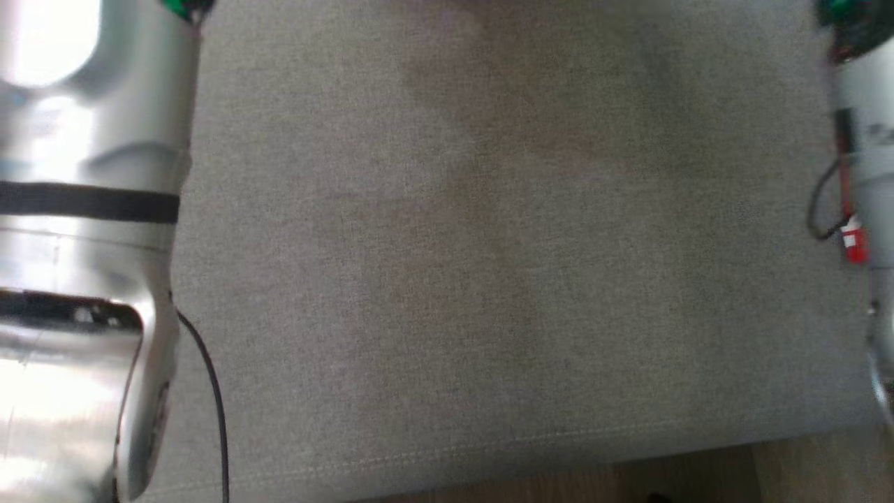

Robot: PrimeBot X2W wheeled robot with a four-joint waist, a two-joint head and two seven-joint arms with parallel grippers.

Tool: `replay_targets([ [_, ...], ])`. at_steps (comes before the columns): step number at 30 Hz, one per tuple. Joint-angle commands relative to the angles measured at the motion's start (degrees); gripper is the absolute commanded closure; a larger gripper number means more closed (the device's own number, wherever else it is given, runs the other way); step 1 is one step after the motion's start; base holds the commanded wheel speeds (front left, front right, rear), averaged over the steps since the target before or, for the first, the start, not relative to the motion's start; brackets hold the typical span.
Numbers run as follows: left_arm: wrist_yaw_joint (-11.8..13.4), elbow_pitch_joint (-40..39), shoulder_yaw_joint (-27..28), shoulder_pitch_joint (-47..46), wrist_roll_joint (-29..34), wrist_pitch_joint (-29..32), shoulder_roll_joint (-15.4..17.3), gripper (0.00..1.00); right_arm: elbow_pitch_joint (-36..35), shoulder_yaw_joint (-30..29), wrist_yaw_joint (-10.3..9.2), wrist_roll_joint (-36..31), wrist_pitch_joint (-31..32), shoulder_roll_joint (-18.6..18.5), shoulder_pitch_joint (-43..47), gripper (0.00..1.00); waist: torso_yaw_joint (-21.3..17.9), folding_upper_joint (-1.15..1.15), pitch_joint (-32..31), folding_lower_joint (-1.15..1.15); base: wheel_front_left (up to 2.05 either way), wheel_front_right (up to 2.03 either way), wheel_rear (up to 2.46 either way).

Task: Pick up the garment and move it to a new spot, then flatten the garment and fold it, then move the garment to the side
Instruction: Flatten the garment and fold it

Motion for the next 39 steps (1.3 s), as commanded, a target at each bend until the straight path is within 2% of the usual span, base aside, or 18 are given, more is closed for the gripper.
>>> replay_targets([
  [1, -0.1, -0.8, 1.2, -1.3, -0.3, -0.4, 1.8, 1.00, -0.6, 0.6, -0.04, 0.0, -0.9, 1.5, -0.9, 1.00, 0.0, 0.00, 0.6, -0.01, 0.00, 0.00, 0.00],
  [6, -0.5, 5.6, 2.8, 2.4, -2.0, -0.6, 0.7, 1.00, 9.7, 6.8, -0.04, 2.0, -4.6, 4.6, -0.4, 1.00, 0.2, 0.00, 2.9, -0.01, 0.00, 0.00, 0.00],
  [9, -1.0, 7.0, 3.8, 6.3, -2.8, -0.6, 0.2, 1.00, 11.5, 10.8, -0.04, 4.1, -6.0, 4.9, 1.8, 1.00, 0.4, 0.00, 4.1, -0.01, 0.00, 0.00, 0.00],
  [12, -1.5, 6.1, 4.9, 11.2, -3.5, -0.6, 0.0, 1.00, 10.3, 13.7, -0.04, 6.3, -6.9, 4.4, 5.7, 1.00, 0.5, 0.00, 4.3, -0.01, 0.00, 0.00, 0.00],
  [16, -2.1, 2.1, 7.9, 20.3, -5.0, -0.6, -0.2, 1.00, 3.9, 15.8, -0.04, 7.3, -7.2, 2.1, 13.8, 1.00, 0.6, 0.00, 3.0, -0.01, 0.00, 0.00, 0.00],
  [20, -2.6, -3.3, 10.0, 30.7, -5.2, -0.6, -0.3, 1.00, -4.9, 14.7, -0.04, 6.2, -7.2, -1.3, 24.5, 1.00, 1.0, 0.00, 0.2, -0.01, 0.00, 0.00, 0.00],
  [25, -2.9, -11.9, 10.1, 44.4, -3.8, -0.6, -0.3, 1.00, -13.9, 13.7, -0.04, 4.2, -7.2, -4.6, 38.5, 1.00, 1.7, 0.00, -3.7, -0.01, 0.00, 0.00, 0.00],
  [30, -1.3, -20.6, 9.7, 56.7, -2.9, -0.2, -0.2, 1.00, -21.8, 10.0, -0.04, 1.7, -5.7, -5.6, 50.6, 1.00, 2.1, 0.00, -7.2, -0.01, 0.00, 0.00, 0.00],
  [39, 4.2, -41.4, 10.1, 75.2, -3.3, 11.7, 1.4, 1.00, -36.7, 4.5, -0.04, -1.7, 4.5, -4.3, 68.3, 1.00, 1.5, 0.00, -11.2, -0.01, 0.00, 0.00, 0.00],
])
